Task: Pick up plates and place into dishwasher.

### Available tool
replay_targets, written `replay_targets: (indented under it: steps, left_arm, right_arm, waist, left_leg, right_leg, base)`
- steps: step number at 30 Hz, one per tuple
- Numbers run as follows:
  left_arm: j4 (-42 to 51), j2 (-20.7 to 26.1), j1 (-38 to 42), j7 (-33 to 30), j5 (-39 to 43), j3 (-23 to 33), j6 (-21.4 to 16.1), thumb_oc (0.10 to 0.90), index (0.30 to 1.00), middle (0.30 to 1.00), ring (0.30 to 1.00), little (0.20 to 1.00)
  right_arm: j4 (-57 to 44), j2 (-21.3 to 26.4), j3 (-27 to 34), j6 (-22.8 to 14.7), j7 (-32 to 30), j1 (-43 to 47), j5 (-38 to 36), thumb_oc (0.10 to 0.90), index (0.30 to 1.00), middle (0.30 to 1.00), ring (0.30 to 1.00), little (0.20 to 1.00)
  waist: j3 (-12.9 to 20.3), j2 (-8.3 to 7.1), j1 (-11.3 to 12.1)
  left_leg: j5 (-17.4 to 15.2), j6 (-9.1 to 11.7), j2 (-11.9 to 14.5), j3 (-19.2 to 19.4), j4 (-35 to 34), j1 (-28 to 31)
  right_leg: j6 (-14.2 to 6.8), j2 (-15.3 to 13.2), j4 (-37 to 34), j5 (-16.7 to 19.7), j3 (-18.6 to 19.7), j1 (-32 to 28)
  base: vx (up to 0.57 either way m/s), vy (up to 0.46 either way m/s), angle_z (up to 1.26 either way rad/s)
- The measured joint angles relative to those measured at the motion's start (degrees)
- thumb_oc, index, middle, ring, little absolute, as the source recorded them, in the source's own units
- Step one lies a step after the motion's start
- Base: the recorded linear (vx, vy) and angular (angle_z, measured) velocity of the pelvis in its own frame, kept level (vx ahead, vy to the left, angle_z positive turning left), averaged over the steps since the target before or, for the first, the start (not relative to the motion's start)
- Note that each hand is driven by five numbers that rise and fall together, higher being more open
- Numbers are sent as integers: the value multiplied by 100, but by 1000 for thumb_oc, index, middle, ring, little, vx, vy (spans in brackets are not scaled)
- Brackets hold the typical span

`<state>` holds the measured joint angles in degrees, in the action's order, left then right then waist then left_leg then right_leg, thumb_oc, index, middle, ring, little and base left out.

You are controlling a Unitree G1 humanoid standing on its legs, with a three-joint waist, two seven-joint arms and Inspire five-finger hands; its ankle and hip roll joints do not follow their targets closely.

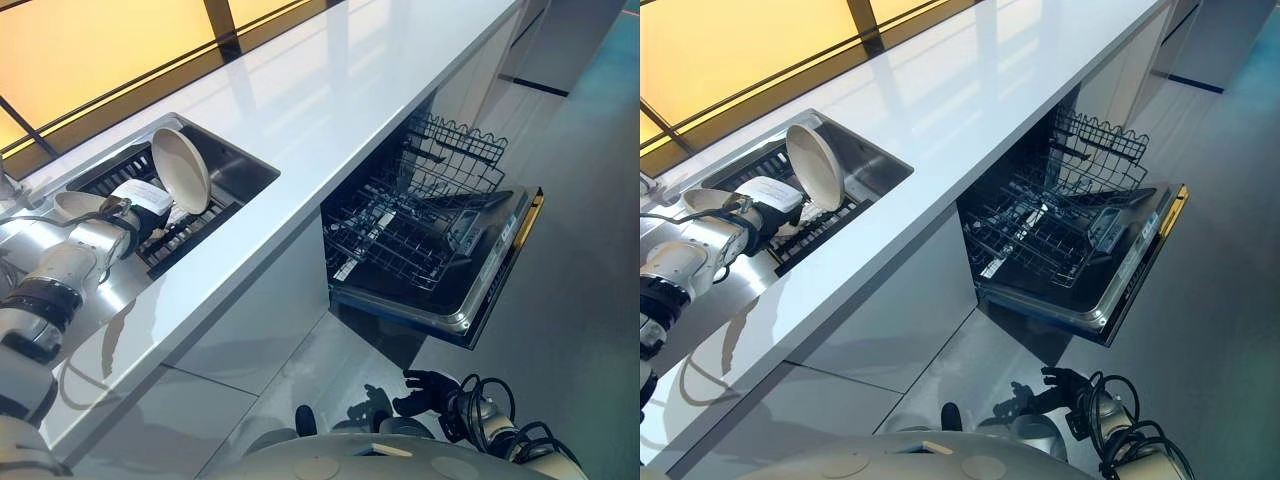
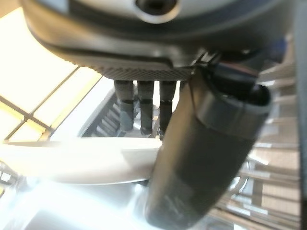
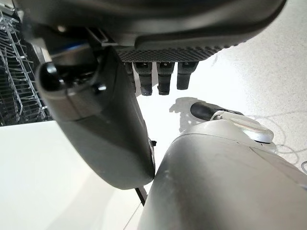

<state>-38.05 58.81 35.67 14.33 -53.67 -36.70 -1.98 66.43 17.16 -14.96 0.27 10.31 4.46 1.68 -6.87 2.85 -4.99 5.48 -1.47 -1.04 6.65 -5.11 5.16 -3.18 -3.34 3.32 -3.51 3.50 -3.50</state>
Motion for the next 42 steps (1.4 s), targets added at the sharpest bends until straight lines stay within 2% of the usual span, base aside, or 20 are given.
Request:
replay_targets:
  steps: [7, 15, 21, 29, 36, 39, 42]
  left_arm:
    - [-444, -5, 128, -548, 3, -1, 410, 100, 300, 300, 300, 200]
    - [-460, -5, 128, -968, -52, 0, 688, 100, 300, 300, 300, 200]
    - [-456, 4, 172, -1289, -161, 11, 737, 100, 300, 300, 300, 200]
    - [-420, 120, 192, -1389, -123, 61, 782, 100, 300, 300, 300, 200]
    - [62, 509, 196, -1694, 1017, 176, 732, 100, 300, 300, 300, 200]
    - [329, 594, 196, -1797, 1369, 436, 639, 100, 300, 300, 300, 200]
    - [704, 605, 185, -1873, 1608, 864, 543, 100, 300, 300, 300, 200]
  right_arm:
    - [8, 1, -3, 1, 0, 4, -26, 800, 900, 900, 900, 900]
    - [6, 9, -15, -5, 14, -4, -51, 800, 900, 900, 900, 900]
    - [6, 34, -155, -8, 17, 13, -49, 800, 900, 900, 900, 900]
    - [-1, 46, -161, 6, 23, 5, -47, 800, 900, 900, 900, 900]
    - [-95, 43, -159, 45, 25, -31, -57, 800, 900, 900, 900, 900]
    - [-329, 61, -157, 45, 27, -166, -102, 800, 900, 900, 900, 900]
    - [-1051, 146, -174, 47, 135, -475, -117, 800, 900, 900, 900, 900]
  waist:
    - [-3, -7, 13]
    - [-8, -18, 55]
    - [-8, -25, 97]
    - [-6, -37, 184]
    - [6, -166, 231]
    - [2, -215, 240]
    - [-6, -242, 324]
  left_leg:
    - [-10, -13, -9, 33, 0, 1]
    - [-10, -13, -11, 23, 0, 1]
    - [-9, -13, -12, -55, -3, 17]
    - [-7, -9, -16, -129, -1, 24]
    - [-6, -7, -15, -166, -1, 24]
    - [-4, -5, -17, -207, 0, 27]
    - [-1, 0, -17, -234, 1, 24]
  right_leg:
    - [-14, -7, -1, 9, 32, 9]
    - [-15, -9, -21, 12, 22, -6]
    - [-14, -23, -65, 12, -127, -84]
    - [-4, -36, -157, 31, -253, -185]
    - [2, -41, -205, 36, -296, -233]
    - [5, -42, -238, 42, -350, -276]
    - [5, -43, -244, 42, -411, -283]
  base:
    - [-6, -3, -2]
    - [0, 0, 0]
    - [-14, 6, 7]
    - [-15, -1, 7]
    - [-24, -14, 2]
    - [-36, -16, 8]
    - [-47, -24, 5]
